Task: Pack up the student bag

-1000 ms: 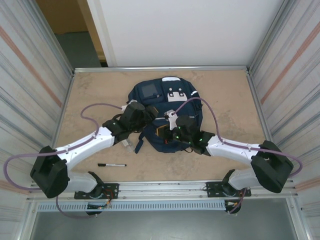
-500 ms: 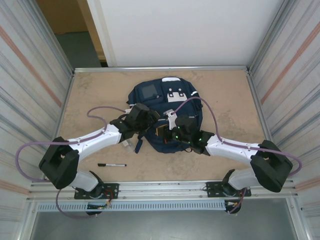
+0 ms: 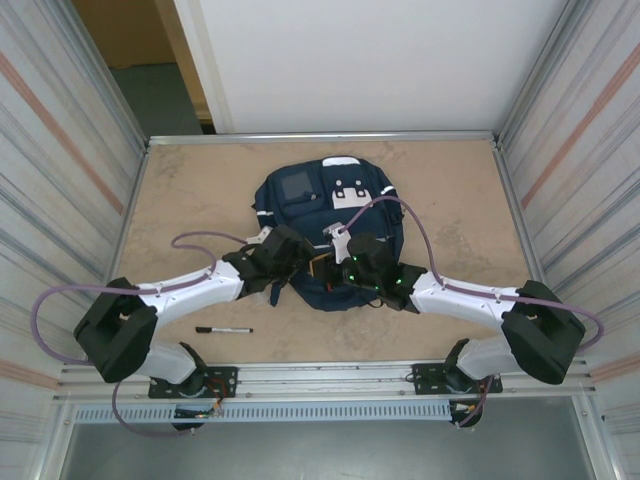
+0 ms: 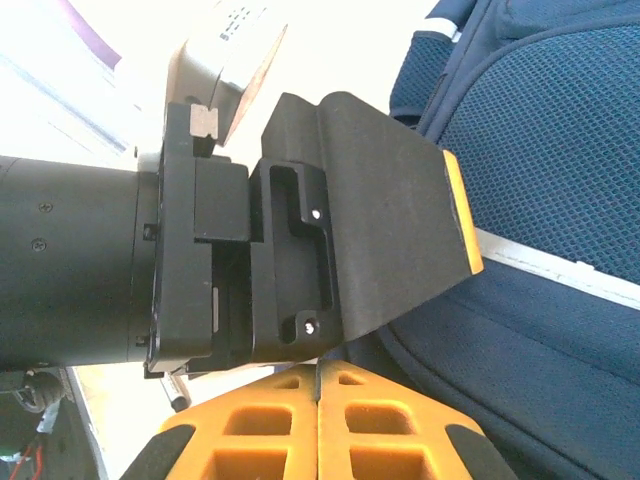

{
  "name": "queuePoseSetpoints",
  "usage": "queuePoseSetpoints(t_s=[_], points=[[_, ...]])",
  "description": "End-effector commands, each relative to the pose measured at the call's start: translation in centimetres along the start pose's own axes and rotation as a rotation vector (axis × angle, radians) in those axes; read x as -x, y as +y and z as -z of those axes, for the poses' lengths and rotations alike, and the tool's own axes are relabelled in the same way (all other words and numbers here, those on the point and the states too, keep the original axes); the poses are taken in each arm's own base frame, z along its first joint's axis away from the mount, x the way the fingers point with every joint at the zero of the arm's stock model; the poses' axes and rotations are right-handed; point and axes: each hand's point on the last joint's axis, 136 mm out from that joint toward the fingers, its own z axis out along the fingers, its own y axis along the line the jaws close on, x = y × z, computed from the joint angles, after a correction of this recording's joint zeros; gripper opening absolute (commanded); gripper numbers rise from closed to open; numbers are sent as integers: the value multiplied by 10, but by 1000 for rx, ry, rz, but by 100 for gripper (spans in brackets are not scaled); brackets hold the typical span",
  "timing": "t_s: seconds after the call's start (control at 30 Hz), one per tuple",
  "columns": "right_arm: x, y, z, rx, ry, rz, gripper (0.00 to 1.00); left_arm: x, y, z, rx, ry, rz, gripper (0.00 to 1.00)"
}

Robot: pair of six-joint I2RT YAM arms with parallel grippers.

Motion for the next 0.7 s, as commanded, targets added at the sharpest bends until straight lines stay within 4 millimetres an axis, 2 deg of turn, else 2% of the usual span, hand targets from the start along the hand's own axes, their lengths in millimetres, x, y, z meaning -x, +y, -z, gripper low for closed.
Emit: queuePoseSetpoints(t_s=[0.0,0.1,0.13,0.2,0.23,0.43,0.57,0.67], points=[[33,40,5,122,-77,27,0,12,-6,-2,-17,-29,0,61],[32,39,6,113,-77,30,0,19,-11,-1,-40,-32,-9,38],[31,35,7,95,-71,34,0,24,-11,0,-43,-42,-21,26],[26,24,9,28,-52,39,0,33,-10,4,-45,-55,-43,6],[24,15,12,-22,-48,43,0,37,-9,6,-40,-51,-47,0],[6,-30,42,-241,-85,111,0,61,1,9,-53,10,-39,0],[-12,-55,50,-332,-47,150,0,81,-4,5,-74,50,-68,0],[-16,-72,55,-388,-41,155,0,93,-11,-4,-78,110,-134,0]])
